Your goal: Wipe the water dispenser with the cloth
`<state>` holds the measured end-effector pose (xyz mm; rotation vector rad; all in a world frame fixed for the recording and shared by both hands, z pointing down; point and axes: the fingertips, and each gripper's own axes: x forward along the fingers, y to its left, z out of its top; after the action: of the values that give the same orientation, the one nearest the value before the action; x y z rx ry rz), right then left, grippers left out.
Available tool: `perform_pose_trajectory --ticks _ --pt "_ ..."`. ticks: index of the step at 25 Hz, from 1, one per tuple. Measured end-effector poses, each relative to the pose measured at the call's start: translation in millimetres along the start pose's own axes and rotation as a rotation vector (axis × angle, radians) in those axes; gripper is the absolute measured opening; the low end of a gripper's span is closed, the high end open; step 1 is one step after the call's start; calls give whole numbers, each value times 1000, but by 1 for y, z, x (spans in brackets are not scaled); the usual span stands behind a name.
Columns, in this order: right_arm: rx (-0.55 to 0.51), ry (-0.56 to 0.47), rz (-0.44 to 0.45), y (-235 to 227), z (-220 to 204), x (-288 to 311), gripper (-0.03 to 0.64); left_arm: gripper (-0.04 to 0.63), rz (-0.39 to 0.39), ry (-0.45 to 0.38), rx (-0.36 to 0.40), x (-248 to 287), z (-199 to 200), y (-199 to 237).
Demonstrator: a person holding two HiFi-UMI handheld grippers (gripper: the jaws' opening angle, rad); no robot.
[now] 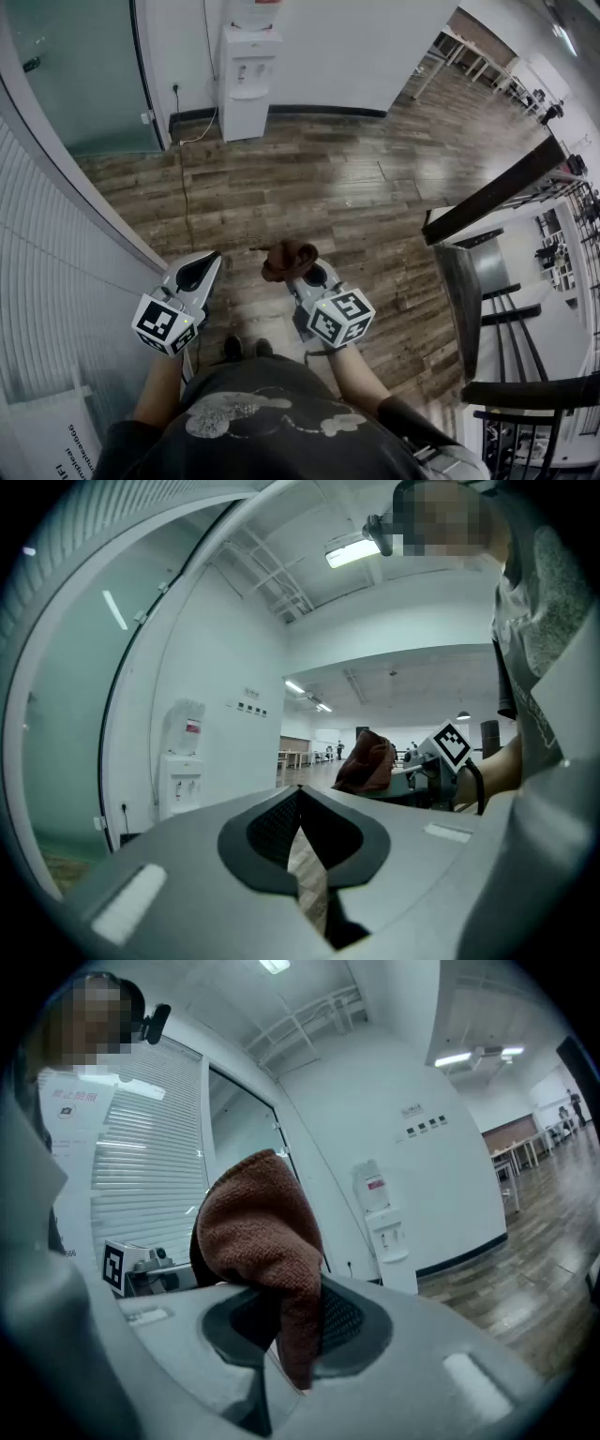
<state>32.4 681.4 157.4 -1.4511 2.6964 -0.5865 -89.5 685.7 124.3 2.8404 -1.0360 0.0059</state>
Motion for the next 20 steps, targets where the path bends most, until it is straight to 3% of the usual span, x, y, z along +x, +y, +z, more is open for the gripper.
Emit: perform_pose_trajectory --ticks 4,20 --pt "-4 24 16 8 -5 12 57 17 -33 -19 18 -5 3 4" --pt "3 11 -67 4 -8 51 57 18 69 -40 -56 -7 -8 92"
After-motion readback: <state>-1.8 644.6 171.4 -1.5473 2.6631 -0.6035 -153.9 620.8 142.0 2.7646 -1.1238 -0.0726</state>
